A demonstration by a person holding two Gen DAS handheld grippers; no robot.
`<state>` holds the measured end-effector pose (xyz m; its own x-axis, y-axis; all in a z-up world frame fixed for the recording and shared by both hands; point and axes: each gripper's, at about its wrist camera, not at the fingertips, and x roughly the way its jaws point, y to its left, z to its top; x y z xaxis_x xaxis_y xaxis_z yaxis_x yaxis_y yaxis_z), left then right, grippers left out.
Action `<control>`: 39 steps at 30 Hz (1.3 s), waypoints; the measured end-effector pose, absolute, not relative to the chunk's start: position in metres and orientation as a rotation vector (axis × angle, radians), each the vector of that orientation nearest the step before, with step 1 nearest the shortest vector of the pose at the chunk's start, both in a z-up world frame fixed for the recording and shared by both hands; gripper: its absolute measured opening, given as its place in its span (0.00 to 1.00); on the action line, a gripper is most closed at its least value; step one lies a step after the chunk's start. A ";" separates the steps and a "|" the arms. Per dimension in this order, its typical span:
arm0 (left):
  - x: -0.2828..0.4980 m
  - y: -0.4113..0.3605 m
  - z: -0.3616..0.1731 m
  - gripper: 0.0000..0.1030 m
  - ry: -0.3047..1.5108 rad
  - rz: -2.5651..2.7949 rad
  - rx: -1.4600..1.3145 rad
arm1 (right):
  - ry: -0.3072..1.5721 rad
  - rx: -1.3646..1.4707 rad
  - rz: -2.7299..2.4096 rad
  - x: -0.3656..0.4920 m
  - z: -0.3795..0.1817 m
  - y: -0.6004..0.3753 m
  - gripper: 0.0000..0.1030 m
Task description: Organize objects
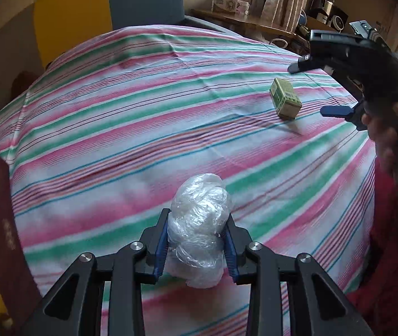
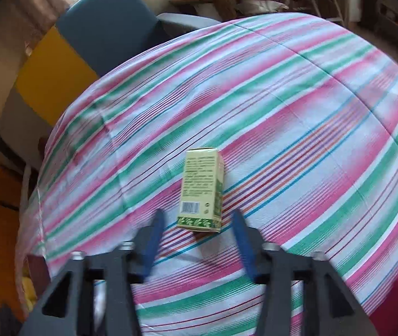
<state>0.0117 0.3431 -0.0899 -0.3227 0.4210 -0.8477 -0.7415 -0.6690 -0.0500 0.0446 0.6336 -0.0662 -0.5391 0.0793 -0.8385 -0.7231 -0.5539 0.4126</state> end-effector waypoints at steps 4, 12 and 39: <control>0.029 0.324 -0.098 0.34 0.496 2.101 -1.089 | 1.286 -0.960 2.061 0.065 -0.069 0.651 0.99; 0.023 0.322 -0.108 0.36 0.396 2.109 -0.996 | 1.283 -0.995 2.010 0.064 -0.073 0.651 0.99; 0.025 0.312 -0.111 0.39 0.356 2.079 -0.955 | 1.034 -1.055 2.100 0.038 -0.058 0.631 0.63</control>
